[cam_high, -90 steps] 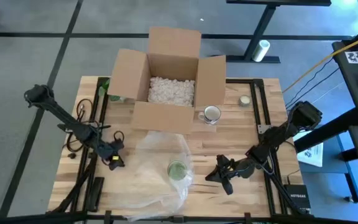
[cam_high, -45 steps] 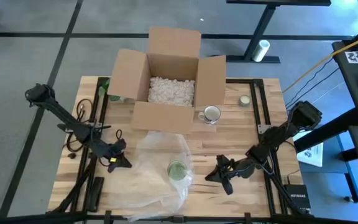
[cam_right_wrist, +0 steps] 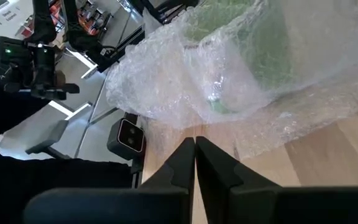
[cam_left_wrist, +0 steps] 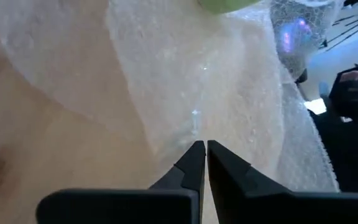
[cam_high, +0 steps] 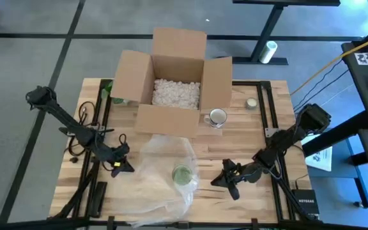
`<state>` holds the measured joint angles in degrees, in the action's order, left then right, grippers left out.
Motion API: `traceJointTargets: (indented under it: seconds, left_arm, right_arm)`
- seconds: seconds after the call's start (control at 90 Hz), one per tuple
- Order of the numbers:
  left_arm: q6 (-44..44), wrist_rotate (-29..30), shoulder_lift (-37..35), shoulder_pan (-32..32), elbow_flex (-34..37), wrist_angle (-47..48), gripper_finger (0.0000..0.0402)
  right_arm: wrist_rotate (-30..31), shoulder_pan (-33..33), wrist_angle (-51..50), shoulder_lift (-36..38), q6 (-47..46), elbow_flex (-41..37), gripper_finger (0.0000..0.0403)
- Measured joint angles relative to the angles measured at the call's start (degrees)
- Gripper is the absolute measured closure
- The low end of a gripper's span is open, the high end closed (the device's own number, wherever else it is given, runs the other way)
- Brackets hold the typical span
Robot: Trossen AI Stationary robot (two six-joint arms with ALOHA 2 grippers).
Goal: Wrap mug
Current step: Wrap the green mug with the bubble wrap
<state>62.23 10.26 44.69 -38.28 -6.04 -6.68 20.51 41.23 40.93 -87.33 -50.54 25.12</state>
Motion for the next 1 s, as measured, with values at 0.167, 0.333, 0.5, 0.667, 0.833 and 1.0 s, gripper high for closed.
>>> traceJointTargets:
  seconds: [0.167,0.333,0.5,0.667,0.833,1.0]
  left_arm:
    - [-4.4,2.7,0.0,0.5,0.0,0.2,0.0401]
    - [-9.1,5.9,-0.4,1.9,0.0,0.1,0.0401]
    - [-14.0,7.6,-2.3,3.4,0.0,-3.1,0.0401]
    - [-21.1,7.6,-3.4,5.0,0.0,-12.1,0.0401]
    - [-21.9,7.6,-3.4,6.6,-0.1,-11.0,0.0401]
    - [-14.2,10.1,-3.4,7.7,-1.2,5.2,0.0401]
  right_arm:
    - [0.0,0.0,0.0,0.0,0.0,0.0,0.0403]
    - [0.0,0.0,0.0,0.0,0.0,0.0,0.0403]
    - [0.2,0.0,-0.2,0.0,0.0,0.0,0.0403]
    - [2.5,0.0,-0.4,0.0,1.4,0.0,0.0403]
    - [3.4,0.0,-0.4,0.0,1.5,0.0,0.0403]
    - [3.4,0.0,-0.4,0.0,1.5,0.0,0.0403]
